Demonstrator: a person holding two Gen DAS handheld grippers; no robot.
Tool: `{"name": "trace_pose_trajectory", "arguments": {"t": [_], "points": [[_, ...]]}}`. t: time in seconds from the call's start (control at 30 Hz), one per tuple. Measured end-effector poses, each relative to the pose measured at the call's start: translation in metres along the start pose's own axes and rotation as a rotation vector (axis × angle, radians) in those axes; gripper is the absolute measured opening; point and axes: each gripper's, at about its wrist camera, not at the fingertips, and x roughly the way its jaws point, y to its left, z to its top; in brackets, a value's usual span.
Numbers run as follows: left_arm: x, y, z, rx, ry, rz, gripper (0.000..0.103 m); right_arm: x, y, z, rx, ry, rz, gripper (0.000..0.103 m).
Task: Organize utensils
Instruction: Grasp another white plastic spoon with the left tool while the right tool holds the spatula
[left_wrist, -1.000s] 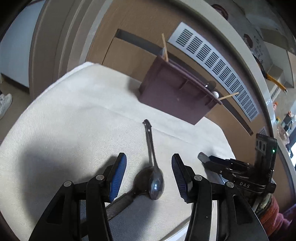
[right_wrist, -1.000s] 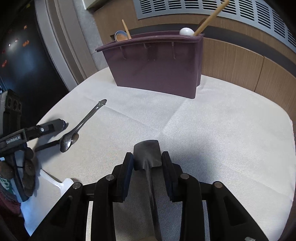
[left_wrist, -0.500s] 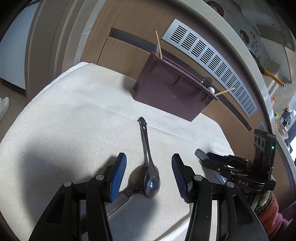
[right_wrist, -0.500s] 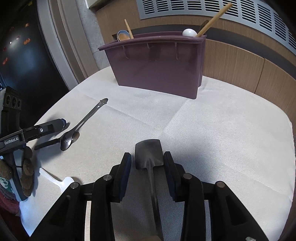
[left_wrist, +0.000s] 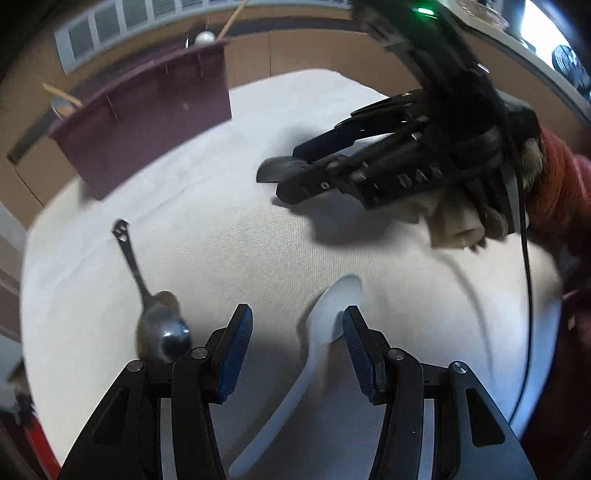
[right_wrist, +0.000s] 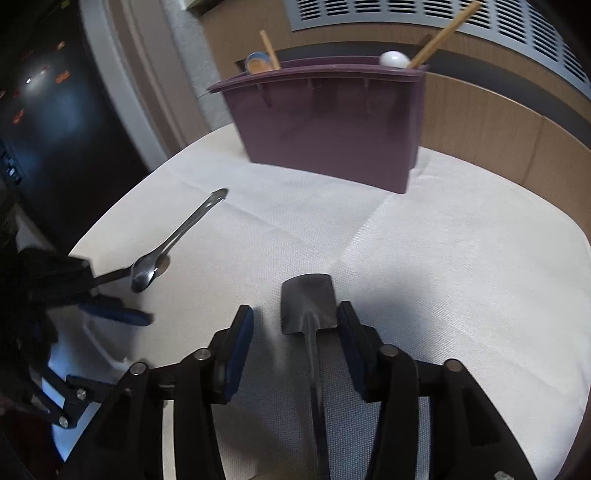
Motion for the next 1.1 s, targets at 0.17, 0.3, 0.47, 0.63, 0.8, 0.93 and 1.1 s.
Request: {"name": "trace_pose_trajectory", "arguments": {"t": [0.17,0.3,0.47,0.63,0.8,0.93,1.1], "points": [[-0.008,0.010,0.009,-0.035,0.033,-0.118,0.052,-0.002,-0.006,-0.001,-0.001,0.003,0.047,0.047],[-0.004,0.012,0.014,-0.026,0.050,-0.075,0.052,-0.003,-0.012,-0.001,0.035,-0.004,0.087,0.047],[0.007,0.003,0.017,0.011,0.073,-0.080,0.052,-0.002,-0.006,-0.002,0.014,-0.008,0.059,0.047],[0.005,0.000,0.015,0.014,0.079,-0.109,0.052,-0.003,-0.008,-0.003,0.036,-0.018,0.065,0.047],[0.002,-0.006,0.011,0.042,0.103,-0.084,0.052,-0.001,-0.002,0.001,-0.009,0.014,0.031,0.047],[0.001,0.006,0.014,-0.030,0.089,-0.110,0.051,0.001,0.005,0.005,-0.050,0.053,-0.029,0.042],[-0.002,0.025,0.010,-0.179,0.058,-0.154,0.041,-0.006,0.005,0.007,-0.084,0.078,-0.116,0.030]]}}
